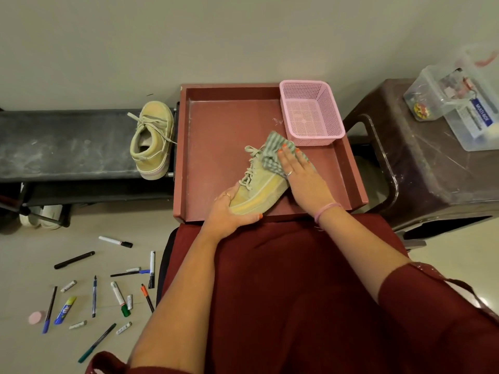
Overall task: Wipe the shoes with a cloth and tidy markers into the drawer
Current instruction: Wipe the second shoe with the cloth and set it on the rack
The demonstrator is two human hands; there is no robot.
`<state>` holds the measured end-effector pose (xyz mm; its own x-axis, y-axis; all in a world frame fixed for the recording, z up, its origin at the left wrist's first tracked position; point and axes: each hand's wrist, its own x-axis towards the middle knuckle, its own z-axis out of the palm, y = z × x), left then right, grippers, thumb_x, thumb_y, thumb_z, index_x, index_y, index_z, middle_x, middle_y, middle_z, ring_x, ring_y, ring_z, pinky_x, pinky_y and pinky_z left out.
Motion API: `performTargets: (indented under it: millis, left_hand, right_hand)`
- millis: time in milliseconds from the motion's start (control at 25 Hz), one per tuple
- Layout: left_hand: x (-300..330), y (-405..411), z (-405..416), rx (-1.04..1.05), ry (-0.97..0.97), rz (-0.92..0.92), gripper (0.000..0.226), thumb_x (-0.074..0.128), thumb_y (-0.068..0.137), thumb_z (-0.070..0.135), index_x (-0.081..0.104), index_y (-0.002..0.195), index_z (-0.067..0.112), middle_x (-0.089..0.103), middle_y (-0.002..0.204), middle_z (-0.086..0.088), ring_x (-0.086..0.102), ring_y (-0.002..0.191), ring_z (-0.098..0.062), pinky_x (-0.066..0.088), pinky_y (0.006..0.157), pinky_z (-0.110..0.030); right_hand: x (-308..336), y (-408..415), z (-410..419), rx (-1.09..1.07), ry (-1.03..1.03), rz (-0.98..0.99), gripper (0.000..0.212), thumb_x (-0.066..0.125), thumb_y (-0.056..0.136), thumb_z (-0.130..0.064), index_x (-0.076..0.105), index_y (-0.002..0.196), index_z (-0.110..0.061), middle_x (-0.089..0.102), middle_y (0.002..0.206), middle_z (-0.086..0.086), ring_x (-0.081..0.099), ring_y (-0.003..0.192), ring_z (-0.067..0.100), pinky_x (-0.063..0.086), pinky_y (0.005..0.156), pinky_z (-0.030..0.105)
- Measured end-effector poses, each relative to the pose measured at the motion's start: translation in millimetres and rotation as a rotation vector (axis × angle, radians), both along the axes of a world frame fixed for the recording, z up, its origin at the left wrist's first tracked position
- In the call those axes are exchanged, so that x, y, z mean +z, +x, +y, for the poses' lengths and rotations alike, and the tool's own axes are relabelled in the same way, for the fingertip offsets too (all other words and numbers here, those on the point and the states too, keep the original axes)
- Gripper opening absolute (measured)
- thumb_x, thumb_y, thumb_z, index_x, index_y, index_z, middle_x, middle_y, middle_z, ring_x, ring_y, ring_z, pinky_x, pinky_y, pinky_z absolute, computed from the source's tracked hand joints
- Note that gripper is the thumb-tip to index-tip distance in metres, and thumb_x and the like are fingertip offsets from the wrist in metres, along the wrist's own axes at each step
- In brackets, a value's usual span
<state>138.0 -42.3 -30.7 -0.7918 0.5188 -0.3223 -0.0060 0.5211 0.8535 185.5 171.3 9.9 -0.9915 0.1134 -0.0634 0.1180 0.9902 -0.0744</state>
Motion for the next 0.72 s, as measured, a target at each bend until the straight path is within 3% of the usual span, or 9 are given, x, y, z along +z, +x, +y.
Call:
performTargets:
  millis: [80,120,200,280,400,520,600,720]
  left_hand:
    - [1,0,0,0.006,-0.001,0.003,0.107,0.088,0.062,0.038,0.030,0.150,0.019,0.036,0.131,0.016,0.033,0.121,0.002,0.025,0.096,-0.007]
    - [1,1,0,0.010,0.009,0.006,0.104,0.089,0.062,0.036,0.033,0.149,0.018,0.037,0.129,0.016,0.036,0.120,0.000,0.026,0.093,-0.001]
    - [2,1,1,0.015,0.049,0.013,0.087,0.090,0.061,0.027,0.048,0.137,0.024,0.049,0.122,0.017,0.049,0.112,-0.003,0.032,0.079,0.006]
    - [2,2,1,0.000,0.092,0.030,0.072,0.092,0.059,0.021,0.056,0.120,0.038,0.059,0.111,0.019,0.058,0.100,-0.001,0.038,0.074,0.002]
    - [6,2,-1,-0.017,0.060,-0.003,0.097,0.091,0.060,0.027,0.041,0.144,0.024,0.046,0.126,0.017,0.046,0.111,0.002,0.031,0.076,0.008]
    - [5,-1,-1,-0.016,0.045,-0.021,0.105,0.090,0.062,0.031,0.032,0.149,0.019,0.038,0.130,0.018,0.036,0.119,0.003,0.026,0.074,0.013]
    - [6,0,1,-0.010,0.045,-0.018,0.101,0.090,0.063,0.028,0.034,0.147,0.023,0.041,0.127,0.020,0.040,0.114,0.009,0.026,0.074,0.013]
    - [5,2,-1,0.008,0.067,0.014,0.069,0.090,0.062,0.013,0.052,0.115,0.037,0.060,0.096,0.031,0.053,0.087,0.027,0.034,0.068,0.009]
  right_hand:
    - [-5,2,-18,-0.122,-0.087,0.020,0.074,0.035,0.089,0.008,0.000,0.152,-0.009,-0.005,0.160,0.011,-0.001,0.147,0.034,0.008,0.121,0.040]
    - [-11,10,-31,-0.104,-0.110,0.021,0.076,0.038,0.087,0.008,0.002,0.152,-0.009,-0.004,0.160,0.010,-0.002,0.147,0.037,0.010,0.120,0.043]
    - [-23,36,-58,0.029,-0.150,0.013,0.081,0.041,0.082,0.010,0.008,0.152,-0.015,0.002,0.161,0.005,-0.004,0.146,0.038,0.017,0.119,0.044]
    - [-26,54,-61,0.186,-0.119,-0.001,0.078,0.036,0.082,0.009,0.012,0.152,-0.015,0.010,0.160,0.004,0.002,0.147,0.037,0.025,0.117,0.041]
    - [-22,49,-24,0.223,0.018,0.037,0.066,0.028,0.088,0.004,0.018,0.151,-0.011,0.019,0.158,0.006,0.015,0.145,0.036,0.035,0.112,0.042]
    - [-13,28,-6,0.004,-0.058,0.035,0.076,0.046,0.088,0.005,0.010,0.152,-0.015,0.006,0.161,0.003,0.005,0.148,0.031,0.032,0.113,0.038]
    - [-10,21,-26,-0.147,-0.145,0.052,0.075,0.043,0.091,0.003,0.004,0.152,-0.013,-0.001,0.161,0.004,-0.002,0.148,0.031,0.022,0.118,0.038]
    - [-19,35,-79,-0.069,-0.176,0.010,0.067,0.030,0.091,0.001,0.007,0.153,-0.014,0.001,0.161,0.004,-0.007,0.147,0.035,0.012,0.120,0.043]
